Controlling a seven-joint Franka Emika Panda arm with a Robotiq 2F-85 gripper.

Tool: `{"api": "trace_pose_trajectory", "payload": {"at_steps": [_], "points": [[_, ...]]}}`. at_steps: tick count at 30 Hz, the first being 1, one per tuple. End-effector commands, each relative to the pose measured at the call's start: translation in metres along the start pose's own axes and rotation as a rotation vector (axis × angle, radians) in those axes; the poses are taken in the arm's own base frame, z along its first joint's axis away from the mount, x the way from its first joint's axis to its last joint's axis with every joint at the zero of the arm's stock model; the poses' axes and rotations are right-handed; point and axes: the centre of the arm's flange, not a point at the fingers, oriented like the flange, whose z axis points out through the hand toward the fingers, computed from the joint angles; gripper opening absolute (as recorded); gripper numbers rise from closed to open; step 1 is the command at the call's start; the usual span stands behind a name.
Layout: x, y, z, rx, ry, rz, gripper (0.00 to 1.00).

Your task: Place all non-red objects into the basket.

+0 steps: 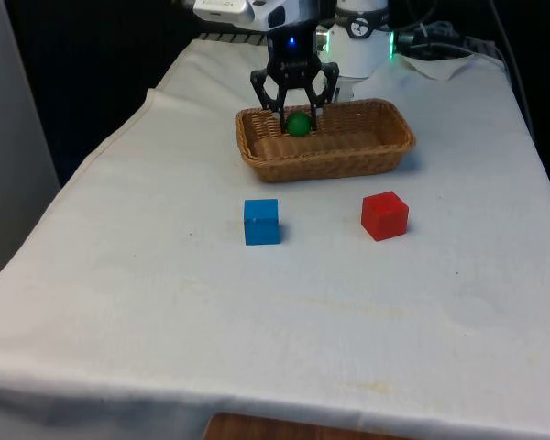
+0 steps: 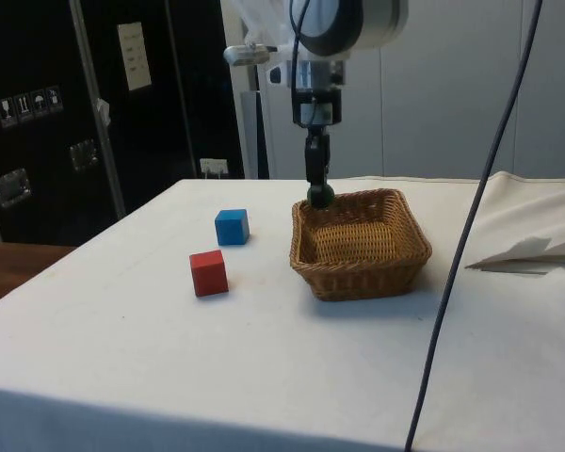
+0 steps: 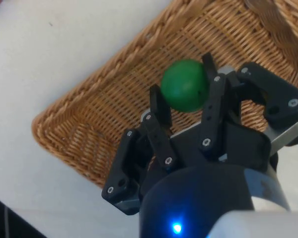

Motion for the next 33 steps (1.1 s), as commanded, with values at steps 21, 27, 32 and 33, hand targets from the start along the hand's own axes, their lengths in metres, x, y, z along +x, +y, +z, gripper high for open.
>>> {"api": "trace_pose_trajectory", "payload": {"at_steps": [21, 27, 32, 33], "points": [[-0.016, -0.002, 0.012, -0.014, 0.009, 0.001, 0.93], [-0.016, -0.003, 0.012, -0.013, 0.008, 0.001, 1.00], [-0.015, -0.001, 0.008, -0.012, 0.007, 0.010, 1.00], [-0.014, -0.001, 0.006, -0.011, 0.010, 0.010, 1.00]]}}
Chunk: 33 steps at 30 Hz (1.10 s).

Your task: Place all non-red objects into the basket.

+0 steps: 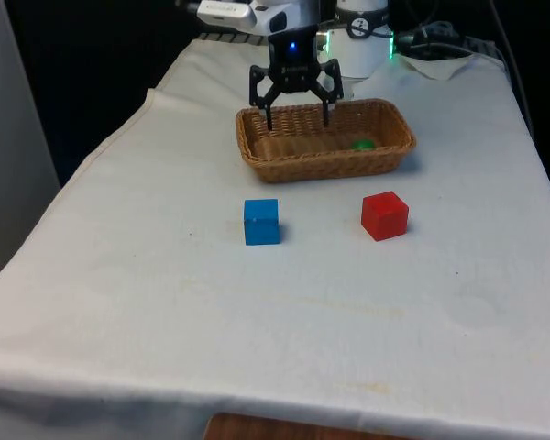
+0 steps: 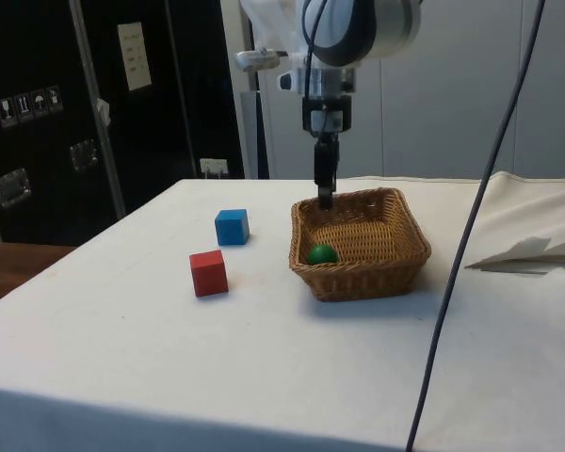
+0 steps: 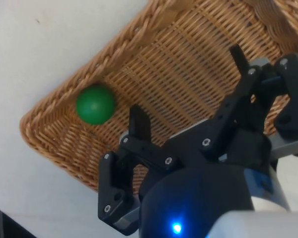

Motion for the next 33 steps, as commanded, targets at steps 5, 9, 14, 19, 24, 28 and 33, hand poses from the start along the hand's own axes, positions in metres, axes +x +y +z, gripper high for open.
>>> {"api": "trace_pose_trajectory", "payload": {"at_steps": [5, 9, 14, 19, 24, 28, 33], "points": [[0.002, 0.000, -0.016, 0.007, 0.014, 0.001, 1.00], [0.004, -0.002, -0.028, 0.017, 0.026, 0.001, 1.00], [0.009, -0.003, -0.037, 0.027, 0.038, 0.005, 1.00], [0.018, -0.001, -0.043, 0.031, 0.047, 0.017, 1.00], [0.024, 0.004, -0.046, 0.029, 0.050, 0.022, 1.00], [0.032, 0.008, -0.049, 0.026, 0.052, 0.027, 1.00], [0.041, 0.014, -0.050, 0.021, 0.051, 0.031, 1.00]]}}
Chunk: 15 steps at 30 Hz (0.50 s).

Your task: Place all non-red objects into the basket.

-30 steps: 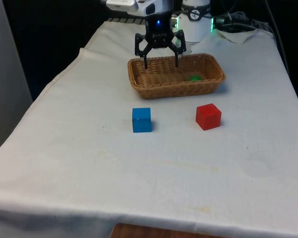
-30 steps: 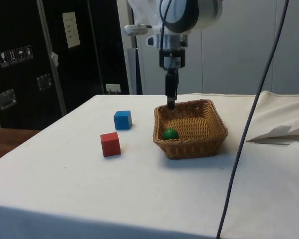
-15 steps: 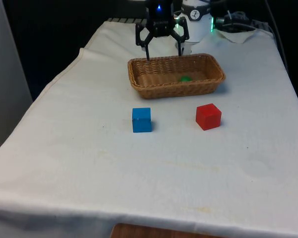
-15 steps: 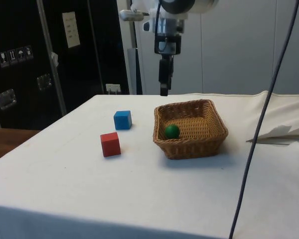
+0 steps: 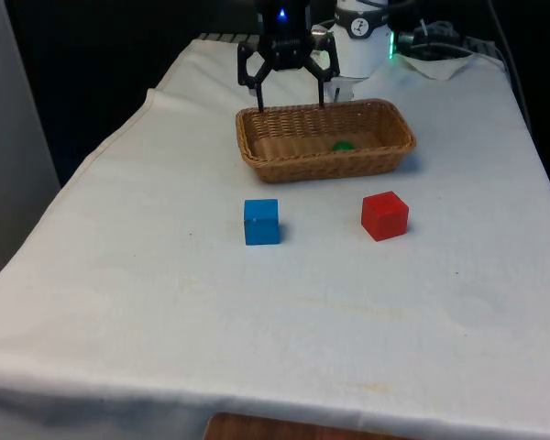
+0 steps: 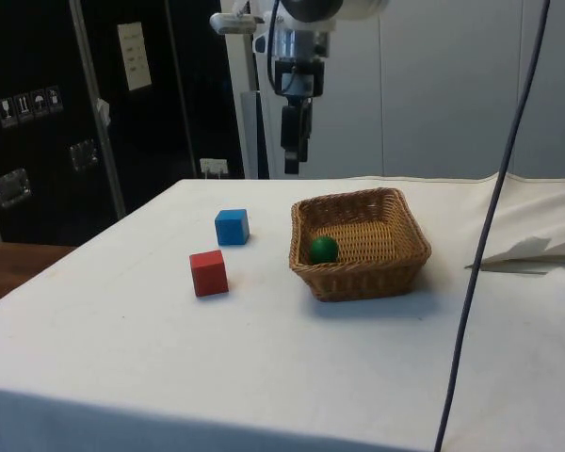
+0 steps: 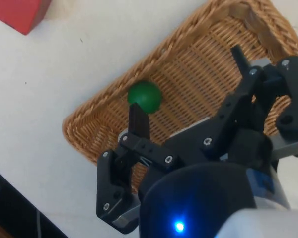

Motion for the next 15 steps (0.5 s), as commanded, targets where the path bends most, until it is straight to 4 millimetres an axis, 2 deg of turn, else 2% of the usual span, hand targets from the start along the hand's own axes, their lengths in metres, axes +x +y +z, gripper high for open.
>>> {"api": "trace_pose_trajectory", "payload": {"at_steps": [1, 15], "points": [[0.003, 0.003, 0.000, 0.003, -0.002, 0.005, 1.00], [0.037, 0.028, -0.001, -0.024, -0.010, 0.011, 1.00]]}}
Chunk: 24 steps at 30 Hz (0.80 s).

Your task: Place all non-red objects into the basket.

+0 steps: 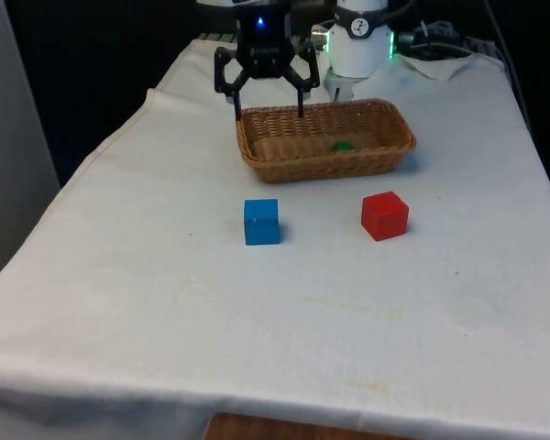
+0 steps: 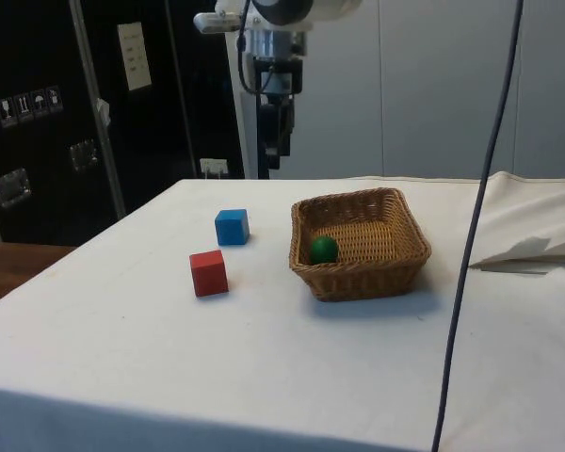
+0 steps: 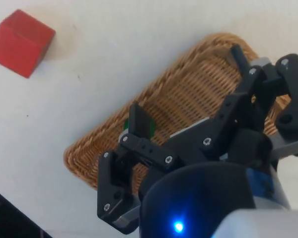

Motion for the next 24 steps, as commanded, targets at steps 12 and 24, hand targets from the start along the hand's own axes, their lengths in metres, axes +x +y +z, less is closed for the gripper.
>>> {"api": "trace_pose_trajectory", "payload": {"at_steps": [12, 24], "points": [[0.040, 0.011, 0.012, -0.016, -0.003, 0.002, 1.00], [0.074, 0.014, 0.027, -0.043, -0.002, -0.002, 1.00]]}}
